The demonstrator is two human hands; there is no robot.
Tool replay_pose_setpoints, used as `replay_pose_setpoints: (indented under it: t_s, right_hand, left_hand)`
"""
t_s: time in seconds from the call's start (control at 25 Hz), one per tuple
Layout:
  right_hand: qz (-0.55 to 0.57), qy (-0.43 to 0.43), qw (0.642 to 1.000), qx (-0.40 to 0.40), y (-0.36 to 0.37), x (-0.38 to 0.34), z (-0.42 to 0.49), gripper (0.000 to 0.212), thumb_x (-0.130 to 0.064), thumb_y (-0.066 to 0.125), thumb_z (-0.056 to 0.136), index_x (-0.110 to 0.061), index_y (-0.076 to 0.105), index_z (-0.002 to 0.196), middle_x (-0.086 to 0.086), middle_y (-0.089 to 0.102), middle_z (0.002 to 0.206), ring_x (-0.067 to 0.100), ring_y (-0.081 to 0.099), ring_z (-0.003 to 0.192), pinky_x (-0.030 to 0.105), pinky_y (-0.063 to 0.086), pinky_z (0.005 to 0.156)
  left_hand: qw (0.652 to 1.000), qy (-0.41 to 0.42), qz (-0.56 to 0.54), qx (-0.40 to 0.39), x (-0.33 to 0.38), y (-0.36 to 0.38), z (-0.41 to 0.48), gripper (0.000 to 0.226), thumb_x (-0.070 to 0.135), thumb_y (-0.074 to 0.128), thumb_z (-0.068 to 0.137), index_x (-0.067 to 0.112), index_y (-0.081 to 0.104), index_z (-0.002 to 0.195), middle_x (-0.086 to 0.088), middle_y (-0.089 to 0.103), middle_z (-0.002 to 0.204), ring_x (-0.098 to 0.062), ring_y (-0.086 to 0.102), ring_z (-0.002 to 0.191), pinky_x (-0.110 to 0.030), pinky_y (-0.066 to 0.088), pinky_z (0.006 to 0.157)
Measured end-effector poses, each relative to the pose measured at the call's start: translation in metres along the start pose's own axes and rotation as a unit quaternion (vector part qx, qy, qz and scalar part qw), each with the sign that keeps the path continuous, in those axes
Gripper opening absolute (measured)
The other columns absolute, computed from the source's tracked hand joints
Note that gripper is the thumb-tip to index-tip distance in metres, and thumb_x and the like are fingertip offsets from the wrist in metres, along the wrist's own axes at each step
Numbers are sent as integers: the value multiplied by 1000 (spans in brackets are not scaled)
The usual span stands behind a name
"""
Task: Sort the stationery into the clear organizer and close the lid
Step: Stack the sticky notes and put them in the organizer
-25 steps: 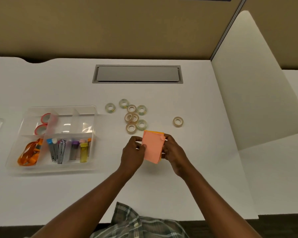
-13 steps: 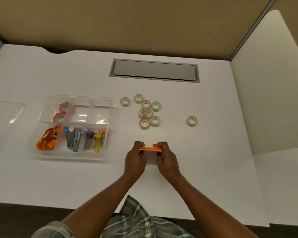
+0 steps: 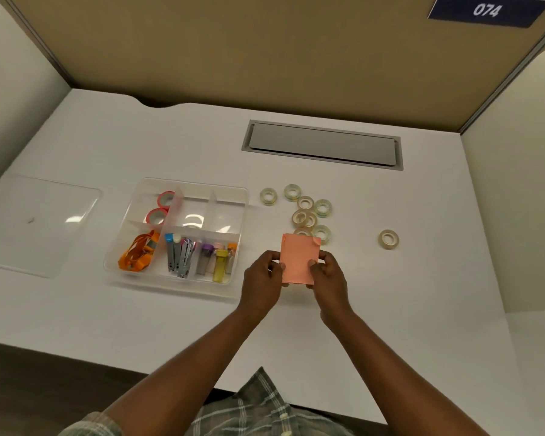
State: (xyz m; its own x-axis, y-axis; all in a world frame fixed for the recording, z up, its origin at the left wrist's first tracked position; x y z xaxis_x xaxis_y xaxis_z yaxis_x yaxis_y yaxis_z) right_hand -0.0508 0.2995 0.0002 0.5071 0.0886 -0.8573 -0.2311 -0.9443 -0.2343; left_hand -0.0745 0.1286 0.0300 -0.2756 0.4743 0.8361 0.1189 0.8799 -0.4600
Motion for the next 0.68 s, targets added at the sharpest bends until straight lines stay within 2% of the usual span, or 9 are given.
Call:
replay_pose_setpoints:
  t_s: [0.12, 0.2, 0.32, 0.4, 0.52, 0.6, 0.68]
  right_hand:
    - [-37, -35, 998, -35, 38, -27, 1, 20, -32, 52, 100, -32, 55, 119, 6, 69, 98, 19, 68, 81, 30, 56, 60]
    - [-85, -80, 993, -34, 64, -48, 0, 25, -34, 54, 98, -29, 57, 123, 5, 70, 93, 17, 69, 72, 25, 53, 53]
    - [-136, -152, 979, -12, 106, -81, -7, 29, -32, 58, 97, -24, 61, 124, 2, 71, 90, 20, 69, 67, 34, 58, 62]
    - [-148, -188, 971, -4, 133, -99, -9, 30, -32, 60, 95, -23, 62, 124, 2, 71, 88, 22, 69, 67, 38, 58, 67]
    - [-186, -203, 961, 0, 163, -113, -4, 38, -39, 61, 94, -23, 59, 128, -1, 71, 99, 19, 69, 85, 33, 56, 76]
    - [-259, -222, 940, 0, 178, -112, 0, 46, -43, 58, 95, -22, 54, 135, -1, 65, 123, 18, 63, 109, 34, 52, 88]
    - [-350, -221, 910, -19, 192, -100, 3, 53, -43, 56, 96, -18, 48, 142, 3, 49, 146, 22, 47, 133, 38, 44, 103]
  left_hand:
    - [1000, 6, -4, 27, -5, -47, 12, 25, 23, 53, 100, 14, 60, 122, -6, 72, 102, -15, 72, 72, -28, 59, 67]
    - [999, 6, 10, 40, -11, -78, 20, 28, 22, 52, 100, 12, 60, 125, -7, 71, 107, -16, 72, 72, -28, 59, 68]
    - [998, -15, 34, 54, -26, -118, 35, 34, 22, 53, 100, 10, 57, 131, -8, 68, 116, -21, 73, 84, -21, 57, 70]
    - [996, -28, 43, 69, -34, -143, 45, 35, 23, 55, 99, 11, 57, 132, -7, 68, 117, -22, 72, 89, -29, 60, 77]
    - [994, -31, 33, 99, -42, -182, 68, 27, 19, 58, 97, 11, 63, 122, -7, 71, 109, -19, 70, 81, -32, 61, 70]
    - [990, -44, 30, 128, -46, -210, 87, 22, 13, 59, 95, 8, 64, 116, -10, 71, 105, -22, 70, 79, -39, 61, 71]
    - [985, -52, 59, 151, -50, -232, 109, 19, 11, 59, 93, 6, 65, 110, -14, 72, 103, -28, 71, 79, -39, 60, 75]
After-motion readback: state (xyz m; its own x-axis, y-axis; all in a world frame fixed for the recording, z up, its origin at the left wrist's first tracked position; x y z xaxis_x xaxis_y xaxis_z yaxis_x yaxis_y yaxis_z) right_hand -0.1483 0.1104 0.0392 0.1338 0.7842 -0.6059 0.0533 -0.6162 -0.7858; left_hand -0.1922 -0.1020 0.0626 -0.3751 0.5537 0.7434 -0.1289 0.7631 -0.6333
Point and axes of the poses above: each hand's wrist, its own z-axis towards the middle knuckle, its own y-axis out of the palm, x = y × z, the point moved 9 cm from there along z, towards the middle knuckle
